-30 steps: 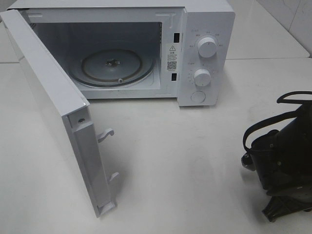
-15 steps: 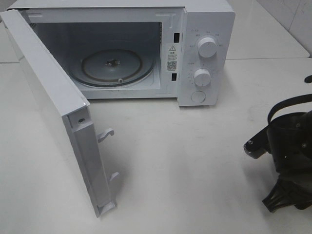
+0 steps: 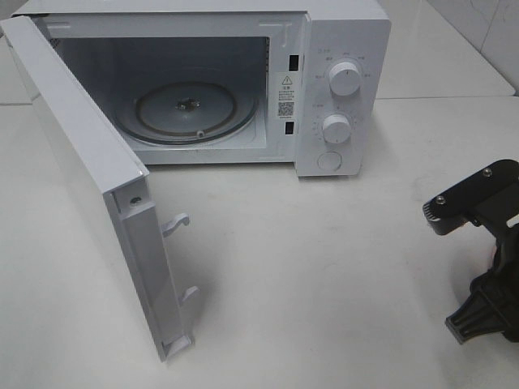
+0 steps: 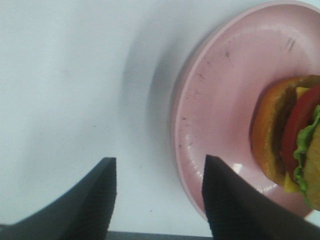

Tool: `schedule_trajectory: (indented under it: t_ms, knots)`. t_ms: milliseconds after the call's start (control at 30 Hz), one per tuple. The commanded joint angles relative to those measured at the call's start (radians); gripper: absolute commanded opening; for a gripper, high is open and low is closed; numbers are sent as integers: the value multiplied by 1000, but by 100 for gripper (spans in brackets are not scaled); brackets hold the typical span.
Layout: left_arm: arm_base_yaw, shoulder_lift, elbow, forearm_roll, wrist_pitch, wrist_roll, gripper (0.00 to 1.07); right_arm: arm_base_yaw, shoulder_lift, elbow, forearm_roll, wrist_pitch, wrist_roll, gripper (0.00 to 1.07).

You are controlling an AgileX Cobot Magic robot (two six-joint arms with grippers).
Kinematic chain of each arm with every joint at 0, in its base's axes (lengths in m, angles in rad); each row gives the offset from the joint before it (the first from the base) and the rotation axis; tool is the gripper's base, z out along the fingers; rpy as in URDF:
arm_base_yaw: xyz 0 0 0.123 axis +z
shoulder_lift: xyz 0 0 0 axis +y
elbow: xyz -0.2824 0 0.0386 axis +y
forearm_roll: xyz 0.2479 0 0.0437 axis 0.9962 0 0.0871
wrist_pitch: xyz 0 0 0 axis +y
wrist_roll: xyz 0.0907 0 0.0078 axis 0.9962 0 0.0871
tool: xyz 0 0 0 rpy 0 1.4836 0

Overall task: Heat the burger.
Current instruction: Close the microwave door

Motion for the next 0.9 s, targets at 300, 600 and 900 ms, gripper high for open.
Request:
schedule_trajectory:
  t_ms: [300,600,900]
  knots:
    - [2,-19,1,-2,4,-4,100,-3,-328,0,307,39,-360,55]
    - [2,-19,1,-2,4,-4,100,-3,-522,-7,385,76,-431,73]
    - [2,-19,1,-2,4,-4,100,-3,-672,-73,345,222,-474,81]
